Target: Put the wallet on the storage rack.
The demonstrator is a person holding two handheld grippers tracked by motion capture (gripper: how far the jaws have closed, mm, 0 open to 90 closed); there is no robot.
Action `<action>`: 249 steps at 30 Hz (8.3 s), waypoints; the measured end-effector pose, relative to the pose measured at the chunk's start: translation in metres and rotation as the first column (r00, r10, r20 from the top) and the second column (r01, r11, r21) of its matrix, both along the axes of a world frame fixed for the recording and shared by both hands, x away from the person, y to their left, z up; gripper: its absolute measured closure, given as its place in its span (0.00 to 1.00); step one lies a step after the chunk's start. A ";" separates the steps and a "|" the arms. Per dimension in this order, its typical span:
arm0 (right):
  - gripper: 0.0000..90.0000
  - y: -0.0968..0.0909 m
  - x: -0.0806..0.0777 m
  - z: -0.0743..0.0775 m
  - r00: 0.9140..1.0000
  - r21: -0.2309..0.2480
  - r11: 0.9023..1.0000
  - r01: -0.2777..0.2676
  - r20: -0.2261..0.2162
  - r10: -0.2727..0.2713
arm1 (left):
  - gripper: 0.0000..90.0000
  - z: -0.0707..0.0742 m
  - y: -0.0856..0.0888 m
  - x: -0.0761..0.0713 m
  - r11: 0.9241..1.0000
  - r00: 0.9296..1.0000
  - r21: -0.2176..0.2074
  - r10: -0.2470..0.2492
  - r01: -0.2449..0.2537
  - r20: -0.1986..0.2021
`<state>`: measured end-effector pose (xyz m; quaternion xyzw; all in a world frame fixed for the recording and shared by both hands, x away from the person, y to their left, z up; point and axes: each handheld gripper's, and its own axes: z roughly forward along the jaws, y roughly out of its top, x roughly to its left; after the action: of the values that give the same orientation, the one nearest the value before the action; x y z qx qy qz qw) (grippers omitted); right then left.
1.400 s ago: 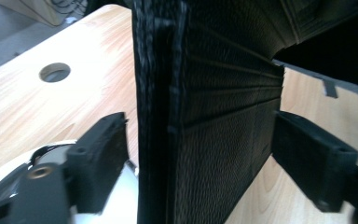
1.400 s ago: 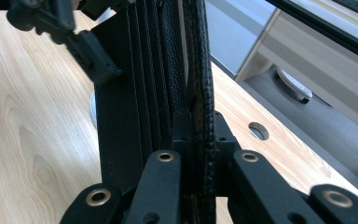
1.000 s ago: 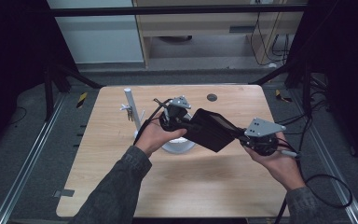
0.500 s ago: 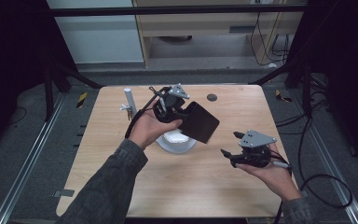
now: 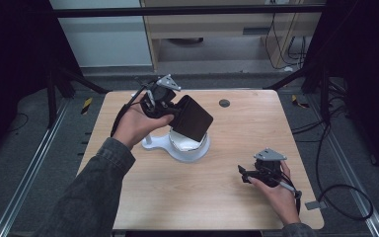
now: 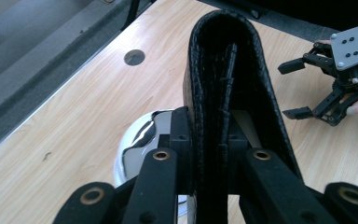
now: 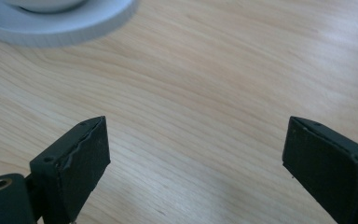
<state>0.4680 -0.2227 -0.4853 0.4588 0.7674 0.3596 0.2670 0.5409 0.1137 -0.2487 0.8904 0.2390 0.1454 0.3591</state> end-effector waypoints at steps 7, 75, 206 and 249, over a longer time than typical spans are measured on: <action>0.08 -0.009 0.002 -0.014 0.997 0.012 0.999 0.039 -0.062 -0.038 | 0.89 0.006 0.007 0.000 0.999 1.000 0.040 0.015 -0.015 0.004; 0.07 -0.006 0.003 -0.027 0.992 0.018 0.999 0.033 -0.122 -0.030 | 0.77 -0.056 -0.018 0.038 0.992 0.996 0.096 0.081 -0.079 -0.023; 0.06 -0.004 0.000 -0.027 0.992 0.021 0.999 0.034 -0.124 -0.031 | 0.06 -0.207 0.057 -0.073 0.990 0.987 0.055 0.136 -0.131 -0.090; 0.06 -0.003 -0.001 -0.027 0.992 0.021 0.999 0.032 -0.124 -0.029 | 0.02 -0.260 0.133 -0.052 0.930 0.930 -0.039 0.363 -0.365 -0.053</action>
<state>0.4671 -0.2252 -0.5124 0.4950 0.7712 0.3349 0.2193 0.4890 0.2467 -0.5084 0.8248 0.4115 0.1836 0.3417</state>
